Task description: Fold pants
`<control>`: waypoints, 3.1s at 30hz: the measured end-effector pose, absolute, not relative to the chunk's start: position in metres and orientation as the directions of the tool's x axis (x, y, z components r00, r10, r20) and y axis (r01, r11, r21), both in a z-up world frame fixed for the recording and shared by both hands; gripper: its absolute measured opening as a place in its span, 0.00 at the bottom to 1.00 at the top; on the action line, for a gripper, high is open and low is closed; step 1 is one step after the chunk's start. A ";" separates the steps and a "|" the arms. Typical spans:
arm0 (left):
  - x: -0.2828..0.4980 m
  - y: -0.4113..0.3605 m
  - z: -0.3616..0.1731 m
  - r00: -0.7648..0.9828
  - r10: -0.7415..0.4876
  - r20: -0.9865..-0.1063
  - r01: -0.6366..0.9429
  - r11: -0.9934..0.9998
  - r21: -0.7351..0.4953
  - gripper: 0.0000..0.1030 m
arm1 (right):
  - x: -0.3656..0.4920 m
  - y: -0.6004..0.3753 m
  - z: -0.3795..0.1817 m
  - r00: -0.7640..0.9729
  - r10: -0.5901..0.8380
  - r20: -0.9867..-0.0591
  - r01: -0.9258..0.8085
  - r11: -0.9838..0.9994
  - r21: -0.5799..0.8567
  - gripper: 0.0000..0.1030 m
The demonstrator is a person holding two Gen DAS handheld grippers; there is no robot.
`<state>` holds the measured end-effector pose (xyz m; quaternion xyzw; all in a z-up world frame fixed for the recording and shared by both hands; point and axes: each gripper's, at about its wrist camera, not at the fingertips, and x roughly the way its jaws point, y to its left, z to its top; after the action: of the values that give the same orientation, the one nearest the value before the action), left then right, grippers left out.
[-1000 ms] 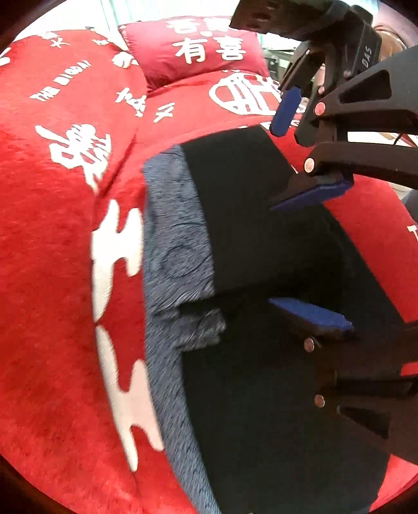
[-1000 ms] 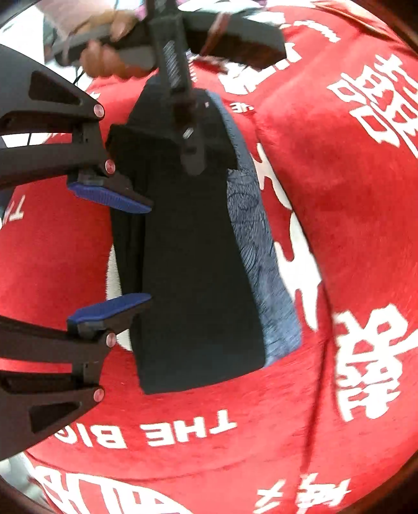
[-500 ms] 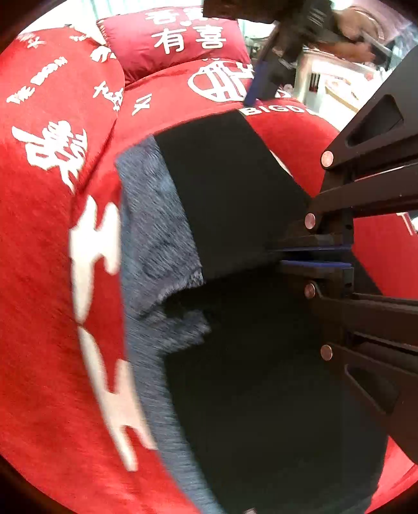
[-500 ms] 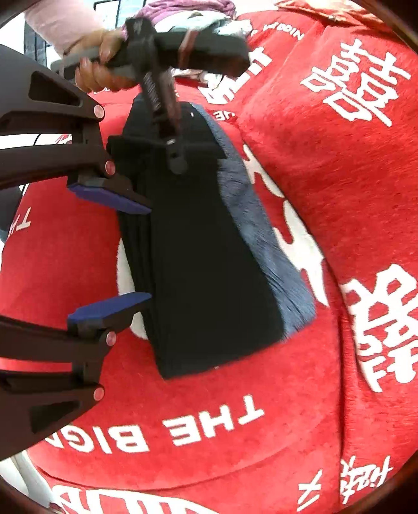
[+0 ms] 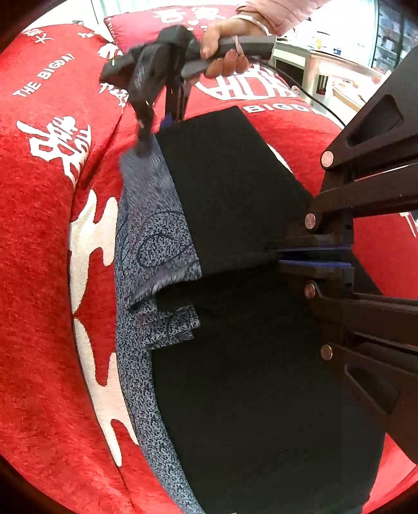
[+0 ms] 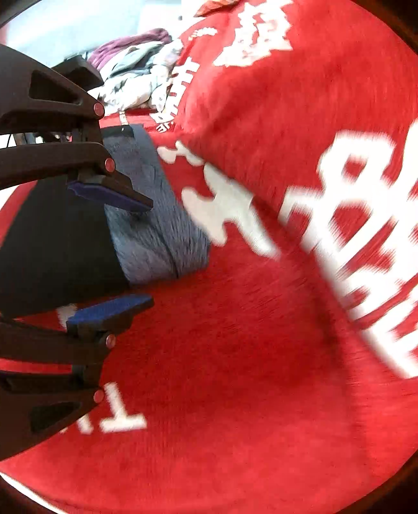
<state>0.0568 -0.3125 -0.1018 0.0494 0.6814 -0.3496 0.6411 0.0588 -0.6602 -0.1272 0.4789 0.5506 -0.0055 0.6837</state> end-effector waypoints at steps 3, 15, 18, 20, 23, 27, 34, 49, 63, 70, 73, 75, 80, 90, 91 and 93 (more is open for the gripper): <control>0.056 -0.310 -0.099 -0.170 -0.372 -0.913 0.527 0.748 -0.403 0.05 | 0.066 -0.652 -0.125 0.369 0.517 -0.772 0.541 0.556 0.631 0.38; 0.057 -0.306 -0.098 -0.101 -0.345 -0.933 0.493 0.797 -0.348 0.29 | 0.091 -0.594 -0.095 0.252 0.229 -0.940 0.452 0.832 0.323 0.62; 0.064 -0.292 -0.088 -0.041 -0.370 -0.928 0.445 0.825 -0.348 0.55 | 0.080 -0.577 -0.064 0.293 0.137 -0.946 0.415 0.873 0.255 0.64; 0.072 -0.289 -0.083 -0.037 -0.388 -0.921 0.424 0.828 -0.366 0.55 | 0.062 -0.570 -0.043 0.359 0.182 -0.915 0.403 0.854 0.328 0.64; 0.081 -0.295 -0.078 -0.030 -0.408 -0.913 0.437 0.816 -0.379 0.55 | 0.043 -0.557 -0.035 0.378 0.301 -0.875 0.397 0.802 0.447 0.58; 0.086 -0.319 -0.076 -0.055 -0.447 -0.893 0.463 0.780 -0.420 0.55 | 0.029 -0.536 -0.049 0.350 0.359 -0.865 0.412 0.771 0.486 0.53; 0.086 -0.336 -0.091 -0.119 -0.439 -0.891 0.474 0.763 -0.439 0.15 | 0.021 -0.535 -0.064 0.364 0.408 -0.837 0.475 0.691 0.544 0.51; 0.070 -0.295 -0.110 -0.037 -0.245 -0.969 0.491 0.840 -0.231 0.01 | 0.027 -0.520 -0.053 0.336 0.454 -0.825 0.414 0.715 0.563 0.51; 0.068 -0.244 -0.097 0.139 -0.146 -0.979 0.360 0.929 -0.087 1.00 | 0.114 -0.416 -0.047 0.220 0.205 -0.954 0.257 0.931 0.259 0.62; 0.069 -0.213 -0.097 0.151 -0.117 -0.982 0.331 0.942 -0.061 1.00 | 0.119 -0.418 -0.071 0.165 0.180 -0.970 0.303 0.926 0.223 0.08; 0.073 -0.200 -0.102 0.150 -0.097 -0.984 0.301 0.952 -0.048 1.00 | 0.114 -0.430 -0.074 0.181 0.321 -0.930 0.350 0.862 0.366 0.07; 0.075 -0.196 -0.107 0.140 -0.051 -0.989 0.285 0.958 -0.009 1.00 | 0.116 -0.420 -0.078 0.150 0.300 -0.942 0.307 0.892 0.333 0.07; 0.075 -0.192 -0.114 0.114 -0.029 -0.993 0.265 0.964 0.003 1.00 | 0.117 -0.413 -0.078 0.147 0.260 -0.954 0.306 0.905 0.294 0.11; 0.072 -0.187 -0.113 0.098 -0.013 -0.995 0.269 0.963 0.014 1.00 | 0.096 -0.411 -0.029 0.237 0.263 -0.935 0.188 0.932 0.310 0.15; 0.071 -0.186 -0.113 0.098 -0.012 -0.995 0.268 0.963 0.015 1.00 | 0.093 -0.416 -0.029 0.236 0.267 -0.934 0.208 0.925 0.317 0.16; 0.071 -0.188 -0.113 0.096 -0.009 -0.995 0.267 0.963 0.017 1.00 | 0.087 -0.423 -0.036 0.224 0.275 -0.935 0.245 0.912 0.327 0.21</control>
<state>0.0709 -0.1879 -0.1133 0.0971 0.6658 -0.0942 0.7338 0.0868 -0.4229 -0.0365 0.2090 0.6226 0.0099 0.7540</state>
